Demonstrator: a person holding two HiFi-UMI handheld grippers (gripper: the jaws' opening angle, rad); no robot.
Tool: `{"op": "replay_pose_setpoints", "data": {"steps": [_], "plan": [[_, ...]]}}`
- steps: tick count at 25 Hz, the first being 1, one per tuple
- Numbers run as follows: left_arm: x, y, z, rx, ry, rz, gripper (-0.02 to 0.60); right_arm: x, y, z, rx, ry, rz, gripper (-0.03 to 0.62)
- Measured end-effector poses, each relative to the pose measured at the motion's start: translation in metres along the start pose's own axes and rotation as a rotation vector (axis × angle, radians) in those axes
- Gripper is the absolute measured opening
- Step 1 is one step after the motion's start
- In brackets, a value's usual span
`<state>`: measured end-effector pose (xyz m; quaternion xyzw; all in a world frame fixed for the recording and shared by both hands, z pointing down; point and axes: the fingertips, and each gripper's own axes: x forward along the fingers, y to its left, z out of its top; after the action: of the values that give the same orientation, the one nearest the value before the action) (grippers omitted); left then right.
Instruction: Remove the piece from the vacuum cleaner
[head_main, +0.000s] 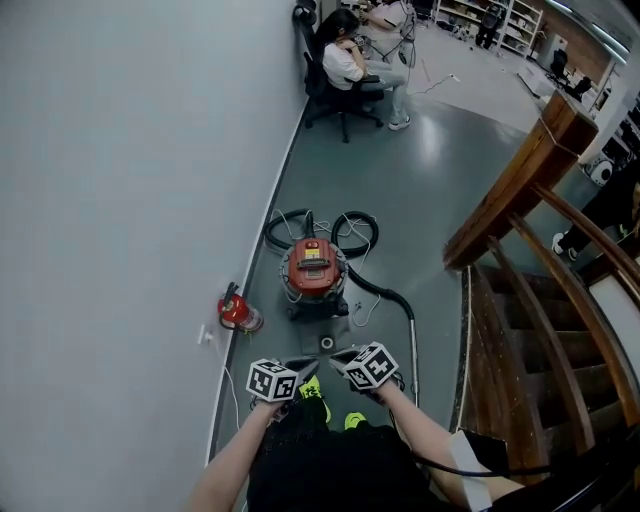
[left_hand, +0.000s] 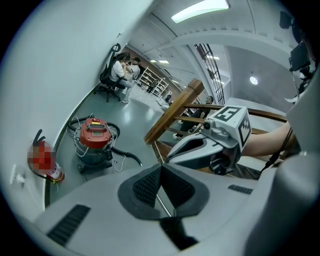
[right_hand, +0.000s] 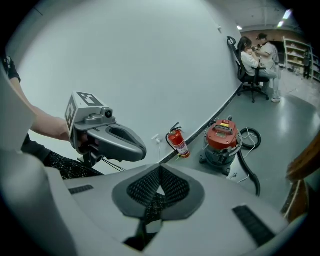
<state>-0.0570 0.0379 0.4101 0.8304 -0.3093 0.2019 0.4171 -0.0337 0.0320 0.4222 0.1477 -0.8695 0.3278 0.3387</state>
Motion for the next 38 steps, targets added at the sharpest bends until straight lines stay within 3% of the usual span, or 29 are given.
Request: {"op": "replay_pose_setpoints", "data": {"steps": [16,23,30,38], "plan": [[0.013,-0.076,-0.027,0.015,-0.084,0.074,0.009,-0.046,0.033,-0.045,-0.075,-0.108,-0.005,0.015],[0.009,-0.109,-0.036,0.066,-0.146,0.136,0.009,-0.069,0.048,-0.06,-0.11,-0.173,-0.018,0.015],[0.011,-0.128,-0.056,0.161,-0.115,0.201,0.009,-0.077,0.06,-0.084,-0.113,-0.182,-0.018,0.015],[0.004,-0.14,-0.061,0.142,-0.156,0.226,0.009,-0.085,0.069,-0.089,-0.116,-0.199,-0.02,0.015]]}}
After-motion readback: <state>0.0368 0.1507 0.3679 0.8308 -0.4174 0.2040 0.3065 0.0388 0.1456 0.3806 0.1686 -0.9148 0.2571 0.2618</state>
